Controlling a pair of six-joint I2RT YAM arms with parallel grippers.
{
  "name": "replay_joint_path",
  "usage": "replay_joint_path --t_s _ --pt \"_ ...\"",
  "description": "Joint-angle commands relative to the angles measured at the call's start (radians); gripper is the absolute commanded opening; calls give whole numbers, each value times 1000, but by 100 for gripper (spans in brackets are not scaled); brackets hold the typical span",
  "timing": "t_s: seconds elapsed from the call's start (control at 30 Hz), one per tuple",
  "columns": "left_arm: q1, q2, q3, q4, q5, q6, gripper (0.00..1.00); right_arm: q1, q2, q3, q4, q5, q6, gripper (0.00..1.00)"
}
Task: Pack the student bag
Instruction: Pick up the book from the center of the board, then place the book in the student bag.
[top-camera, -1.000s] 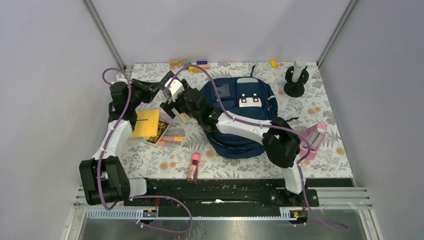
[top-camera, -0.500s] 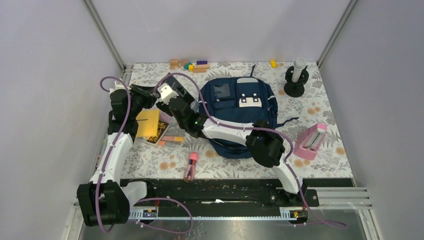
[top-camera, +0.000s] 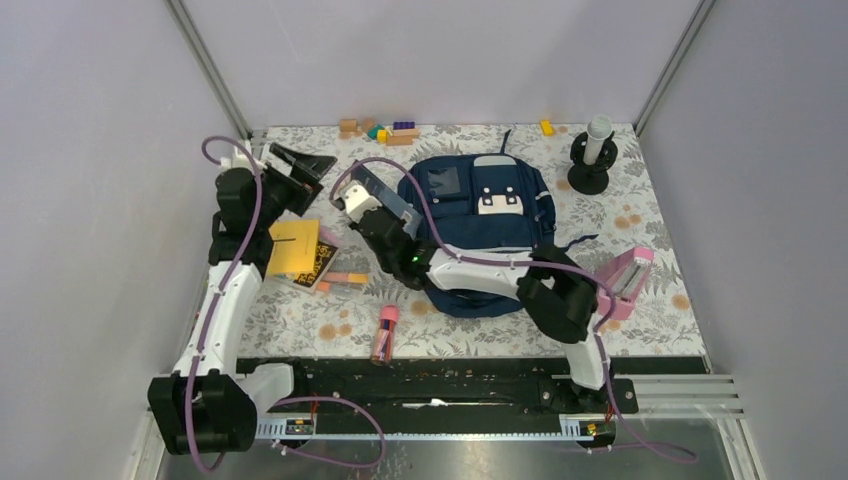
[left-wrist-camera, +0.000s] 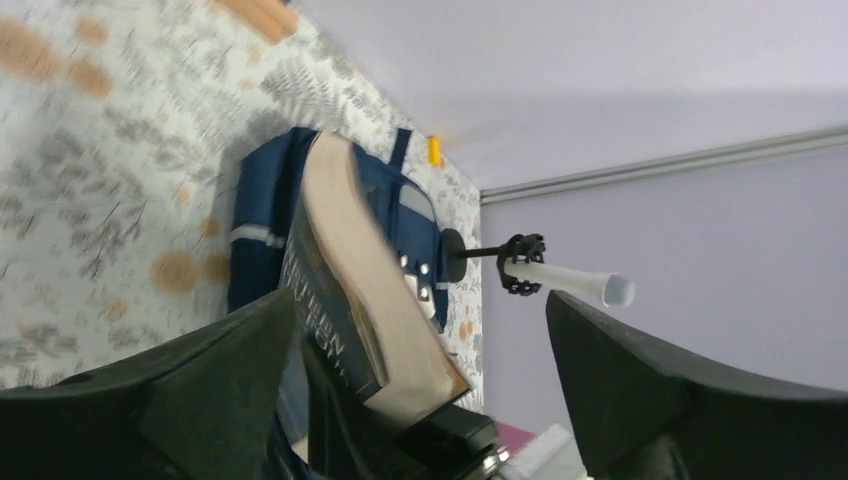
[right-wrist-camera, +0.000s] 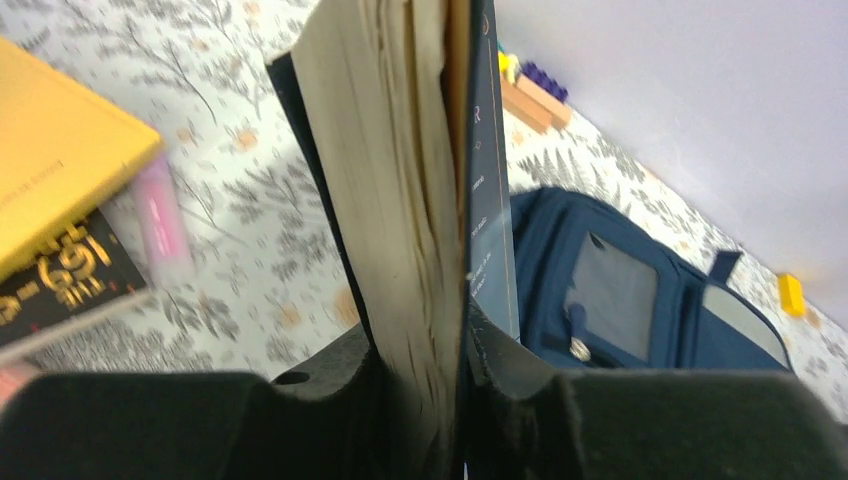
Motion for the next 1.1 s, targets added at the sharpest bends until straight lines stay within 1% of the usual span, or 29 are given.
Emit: replay_joint_path --t_s 0.0,0.07,0.17,0.23,0.37,0.47,0.6,0.73,0.83,0.9,0.97,1.07 --pt "-2 -13 152 21 74 245 99 -17 -253 -47 4 -17 56 0" --pt "-4 -27 171 -16 64 351 99 -19 -318 -46 -88 -39 90 0" --pt "-16 -61 166 -29 47 477 99 -28 -416 -62 -212 -88 174 0" --pt "-51 -90 151 -41 -10 581 99 -46 -484 -74 -305 -124 237 0" --pt "-222 -120 115 -72 -141 789 99 -108 -658 -138 -460 -188 365 0" --pt "-333 -101 96 -86 -176 869 99 -189 -802 -195 -571 -263 473 0" --pt "-482 -36 118 -131 -199 966 99 -276 -992 -290 -698 -286 513 0" --pt "-657 50 137 -167 -175 1096 99 -390 -1144 -359 -804 -355 534 0" --pt "-810 169 203 -284 -160 1222 99 -478 -1230 -415 -878 -406 560 0" --pt "-896 253 236 -323 -174 1256 99 -524 -1288 -454 -915 -441 582 0" --pt "-943 327 251 -335 -170 1265 99 -547 -1343 -481 -950 -459 598 0" --pt "-978 406 264 -337 -162 1263 99 -554 -1420 -505 -1002 -454 627 0"
